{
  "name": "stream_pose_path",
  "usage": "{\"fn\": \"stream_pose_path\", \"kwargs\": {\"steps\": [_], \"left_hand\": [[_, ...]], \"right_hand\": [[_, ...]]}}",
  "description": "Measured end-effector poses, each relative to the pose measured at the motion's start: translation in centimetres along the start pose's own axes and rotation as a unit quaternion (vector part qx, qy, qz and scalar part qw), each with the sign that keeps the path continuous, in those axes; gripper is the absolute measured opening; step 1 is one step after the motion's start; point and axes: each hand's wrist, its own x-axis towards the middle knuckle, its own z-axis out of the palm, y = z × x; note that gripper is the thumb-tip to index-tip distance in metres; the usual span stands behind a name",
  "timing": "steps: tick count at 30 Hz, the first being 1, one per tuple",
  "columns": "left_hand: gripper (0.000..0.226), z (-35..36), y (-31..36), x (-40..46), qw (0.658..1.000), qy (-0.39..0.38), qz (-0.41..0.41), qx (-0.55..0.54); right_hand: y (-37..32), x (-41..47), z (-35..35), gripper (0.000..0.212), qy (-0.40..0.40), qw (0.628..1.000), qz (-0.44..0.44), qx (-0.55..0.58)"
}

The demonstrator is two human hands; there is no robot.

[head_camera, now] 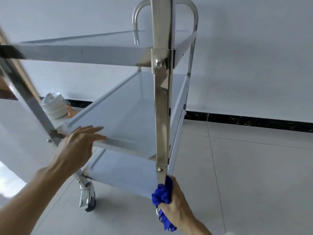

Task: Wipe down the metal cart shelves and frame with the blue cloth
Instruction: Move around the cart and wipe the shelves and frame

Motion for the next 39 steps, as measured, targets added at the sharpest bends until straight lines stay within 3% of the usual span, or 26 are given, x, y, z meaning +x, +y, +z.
{"fn": "stream_pose_path", "kwargs": {"steps": [4,5,8,10,15,20,26,30,32,35,39], "left_hand": [[0.022,-2.5,7.1,3.0,0.967,0.072,-0.060,-0.237],[0.023,-3.1,8.5,3.6,0.937,0.051,-0.081,-0.336],[0.055,-5.7,12.1,4.9,0.780,0.015,-0.115,-0.615],[0.066,-6.9,13.5,5.0,0.736,0.003,-0.107,-0.669],[0.058,-7.4,14.4,4.3,0.735,-0.032,-0.111,-0.668],[0.043,-7.7,14.3,4.0,0.740,-0.008,-0.123,-0.662],[0.050,-7.8,13.6,2.8,0.744,0.018,-0.142,-0.652],[0.058,-7.4,14.3,2.2,0.754,0.091,-0.162,-0.630],[0.064,-7.3,14.8,2.2,0.761,0.154,-0.158,-0.610],[0.057,-7.2,15.1,2.2,0.722,0.242,-0.155,-0.629],[0.053,-7.2,14.4,2.3,0.689,0.269,-0.169,-0.651]], "right_hand": [[-0.1,1.3,-3.4,0.050,-0.056,0.996,0.071,-0.003],[-0.6,1.6,-4.5,0.046,-0.036,0.995,0.094,0.026],[-2.2,4.0,-7.0,0.024,0.047,0.977,0.141,0.152],[-3.4,6.1,-8.6,0.013,0.091,0.962,0.153,0.208],[-7.4,11.5,-11.0,0.012,0.160,0.935,0.172,0.267],[-9.9,15.9,-10.8,0.035,0.182,0.925,0.204,0.265],[-10.8,18.1,-9.9,0.041,0.200,0.910,0.269,0.244],[-10.0,18.9,-9.1,0.066,0.197,0.899,0.286,0.265],[-9.3,18.7,-8.4,0.068,0.183,0.900,0.283,0.276],[-9.3,17.7,-7.5,0.056,0.168,0.902,0.285,0.278],[-9.5,16.8,-7.1,0.045,0.168,0.902,0.274,0.290]]}}
